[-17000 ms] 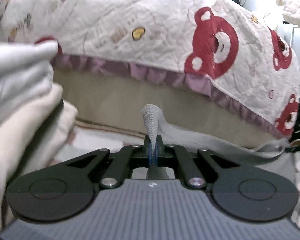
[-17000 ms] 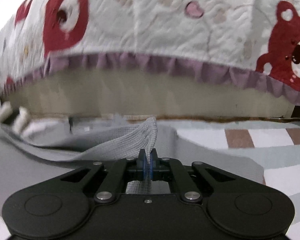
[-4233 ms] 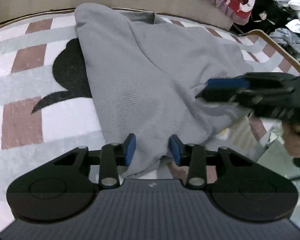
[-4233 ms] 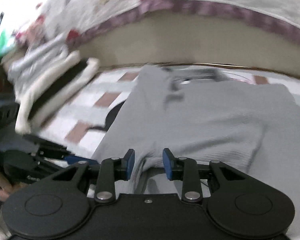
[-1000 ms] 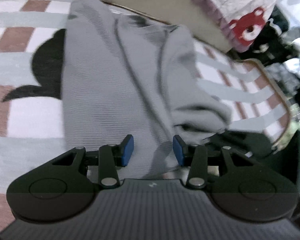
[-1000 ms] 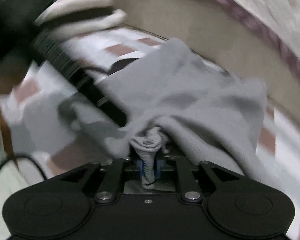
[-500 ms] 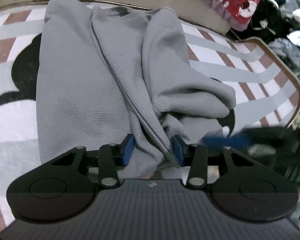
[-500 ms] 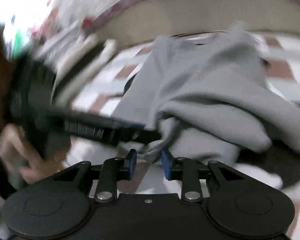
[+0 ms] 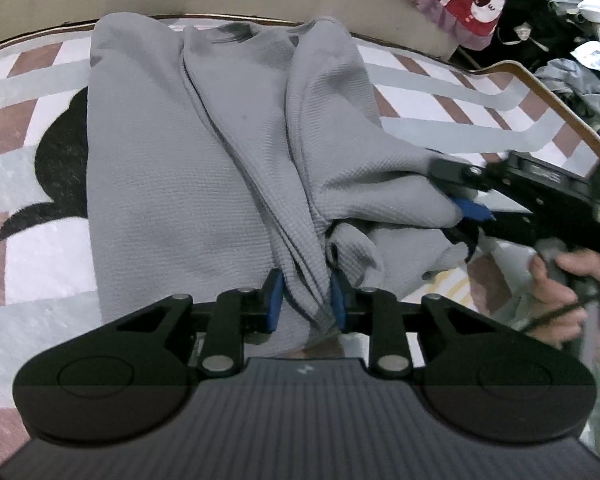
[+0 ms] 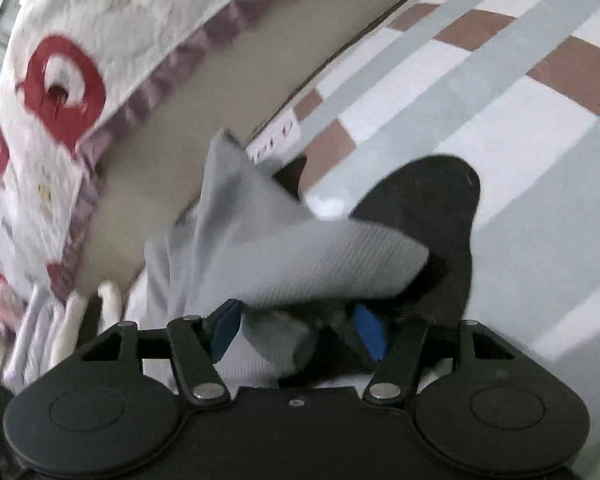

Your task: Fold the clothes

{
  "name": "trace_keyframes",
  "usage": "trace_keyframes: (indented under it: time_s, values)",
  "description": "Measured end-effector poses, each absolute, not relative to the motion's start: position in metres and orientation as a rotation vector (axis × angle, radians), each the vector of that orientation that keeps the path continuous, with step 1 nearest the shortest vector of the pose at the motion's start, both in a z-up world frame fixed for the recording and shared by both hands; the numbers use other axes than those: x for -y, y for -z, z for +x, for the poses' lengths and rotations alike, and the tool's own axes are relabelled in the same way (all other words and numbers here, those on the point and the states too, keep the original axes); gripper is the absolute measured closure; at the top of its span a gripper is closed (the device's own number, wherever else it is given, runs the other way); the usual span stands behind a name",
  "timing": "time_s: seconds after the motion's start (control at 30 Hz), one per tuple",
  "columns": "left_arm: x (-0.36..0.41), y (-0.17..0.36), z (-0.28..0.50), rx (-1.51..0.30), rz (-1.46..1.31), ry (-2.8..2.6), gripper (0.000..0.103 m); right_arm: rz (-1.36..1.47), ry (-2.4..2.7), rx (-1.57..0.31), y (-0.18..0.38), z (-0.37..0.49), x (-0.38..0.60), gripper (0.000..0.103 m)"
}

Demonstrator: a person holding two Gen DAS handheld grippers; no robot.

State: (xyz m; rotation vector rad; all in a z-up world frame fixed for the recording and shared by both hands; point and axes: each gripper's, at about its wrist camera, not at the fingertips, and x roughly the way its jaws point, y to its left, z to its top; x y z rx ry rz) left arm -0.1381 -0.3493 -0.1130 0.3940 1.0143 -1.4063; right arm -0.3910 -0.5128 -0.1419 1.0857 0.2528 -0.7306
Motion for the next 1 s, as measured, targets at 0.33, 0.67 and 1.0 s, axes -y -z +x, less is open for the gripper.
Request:
trace_keyframes:
  time_s: [0.33,0.67,1.0]
  values:
    - [0.332,0.089,-0.114,-0.912,0.233,1.355,0.071,1.012,0.642,-0.254,0.105,-0.346,0.536,0.097]
    - [0.338,0.087,-0.114,-0.861,0.201,1.353,0.061,0.864,0.285,-0.378,0.027,-0.226,0.521,0.091]
    - [0.332,0.102,-0.088,-0.968,0.14,1.27,0.061,0.802,0.361,-0.424,0.046,-0.28,0.497,0.069]
